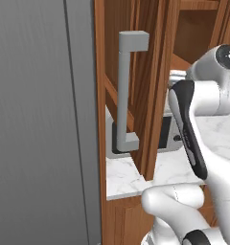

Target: Pick the onions from the cabinet and place them in one bowl. Pick the mango from the sink and place it in the other bowl.

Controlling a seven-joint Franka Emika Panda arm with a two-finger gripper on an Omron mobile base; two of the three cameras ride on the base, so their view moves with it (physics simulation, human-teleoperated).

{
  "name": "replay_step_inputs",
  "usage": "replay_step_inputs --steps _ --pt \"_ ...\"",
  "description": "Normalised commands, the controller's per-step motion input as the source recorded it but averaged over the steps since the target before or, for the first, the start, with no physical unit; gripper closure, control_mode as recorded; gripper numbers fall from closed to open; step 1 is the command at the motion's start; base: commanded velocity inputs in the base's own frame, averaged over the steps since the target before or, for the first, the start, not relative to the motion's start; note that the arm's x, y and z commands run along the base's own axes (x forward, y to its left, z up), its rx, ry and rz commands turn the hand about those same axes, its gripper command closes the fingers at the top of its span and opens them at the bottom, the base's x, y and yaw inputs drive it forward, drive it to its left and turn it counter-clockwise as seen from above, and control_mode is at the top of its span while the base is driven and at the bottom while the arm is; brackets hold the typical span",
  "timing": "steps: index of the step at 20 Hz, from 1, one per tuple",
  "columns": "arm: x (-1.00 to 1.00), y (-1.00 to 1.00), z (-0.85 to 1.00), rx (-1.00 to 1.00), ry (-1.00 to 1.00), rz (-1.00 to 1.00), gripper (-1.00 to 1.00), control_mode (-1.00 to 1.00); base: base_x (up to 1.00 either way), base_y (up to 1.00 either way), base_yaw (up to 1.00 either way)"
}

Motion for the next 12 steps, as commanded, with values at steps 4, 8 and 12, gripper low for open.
replay_step_inputs --steps 4,8,12 --pt "0.01 -0.04 0.37 -0.03 -0.03 0.00 -1.00 -1.00 0.00 0.00 0.00" --pt "0.27 0.00 0.16 -0.14 -0.08 -0.01 -1.00 -1.00 0.00 0.00 0.00" --pt "0.38 0.00 0.15 -0.13 -0.04 0.00 -1.00 -1.00 0.00 0.00 0.00"
